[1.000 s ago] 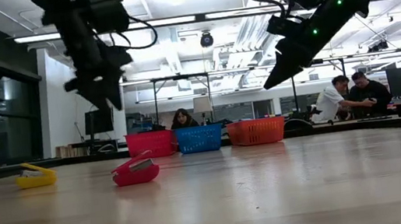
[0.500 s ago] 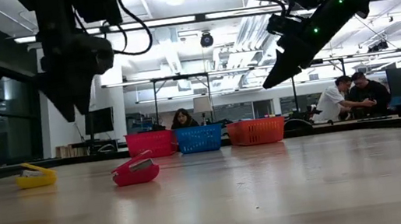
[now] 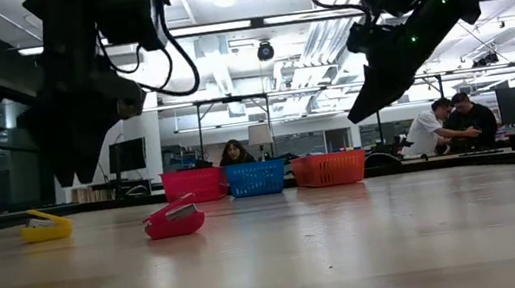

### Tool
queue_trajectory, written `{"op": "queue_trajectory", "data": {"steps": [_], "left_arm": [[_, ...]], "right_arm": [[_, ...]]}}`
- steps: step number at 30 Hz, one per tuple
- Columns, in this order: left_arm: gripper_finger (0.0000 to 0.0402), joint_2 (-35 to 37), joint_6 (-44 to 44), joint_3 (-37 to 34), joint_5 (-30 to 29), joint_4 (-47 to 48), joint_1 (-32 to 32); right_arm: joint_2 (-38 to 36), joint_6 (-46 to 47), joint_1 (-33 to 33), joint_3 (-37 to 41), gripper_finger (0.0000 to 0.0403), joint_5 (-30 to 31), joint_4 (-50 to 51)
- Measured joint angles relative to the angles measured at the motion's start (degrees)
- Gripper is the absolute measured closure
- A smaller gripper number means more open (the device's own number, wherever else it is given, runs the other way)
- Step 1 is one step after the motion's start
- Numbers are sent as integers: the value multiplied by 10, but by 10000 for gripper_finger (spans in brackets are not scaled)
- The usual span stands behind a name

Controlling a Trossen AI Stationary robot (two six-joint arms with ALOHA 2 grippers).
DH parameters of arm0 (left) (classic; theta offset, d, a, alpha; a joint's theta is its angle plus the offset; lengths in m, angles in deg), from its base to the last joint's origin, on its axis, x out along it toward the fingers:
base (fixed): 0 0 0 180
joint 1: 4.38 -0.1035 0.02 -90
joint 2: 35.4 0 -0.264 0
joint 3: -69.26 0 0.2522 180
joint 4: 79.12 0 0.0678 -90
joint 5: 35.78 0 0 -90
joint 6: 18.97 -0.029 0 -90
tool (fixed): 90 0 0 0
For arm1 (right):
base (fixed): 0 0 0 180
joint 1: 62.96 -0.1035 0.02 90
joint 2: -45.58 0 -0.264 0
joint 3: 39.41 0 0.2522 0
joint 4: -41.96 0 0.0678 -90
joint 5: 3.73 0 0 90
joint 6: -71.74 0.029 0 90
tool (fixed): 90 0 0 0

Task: Pick and place Stapler, Stapler remover, tape
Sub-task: Put the yellow stapler into the red bin

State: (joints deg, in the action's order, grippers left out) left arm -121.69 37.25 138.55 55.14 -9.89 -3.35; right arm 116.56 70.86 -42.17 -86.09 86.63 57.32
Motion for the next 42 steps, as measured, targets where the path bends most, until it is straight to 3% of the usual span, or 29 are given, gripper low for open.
{"op": "queue_trajectory", "data": {"steps": [12,30,42], "left_arm": [[197,-18,41,0,-1,-22,10],[197,-59,73,0,73,-43,66],[197,-91,66,-1,104,-47,66]], "right_arm": [[0,-2,-57,0,166,6,8],[0,-1,-87,0,166,18,12],[0,9,-96,0,166,27,20]]}}
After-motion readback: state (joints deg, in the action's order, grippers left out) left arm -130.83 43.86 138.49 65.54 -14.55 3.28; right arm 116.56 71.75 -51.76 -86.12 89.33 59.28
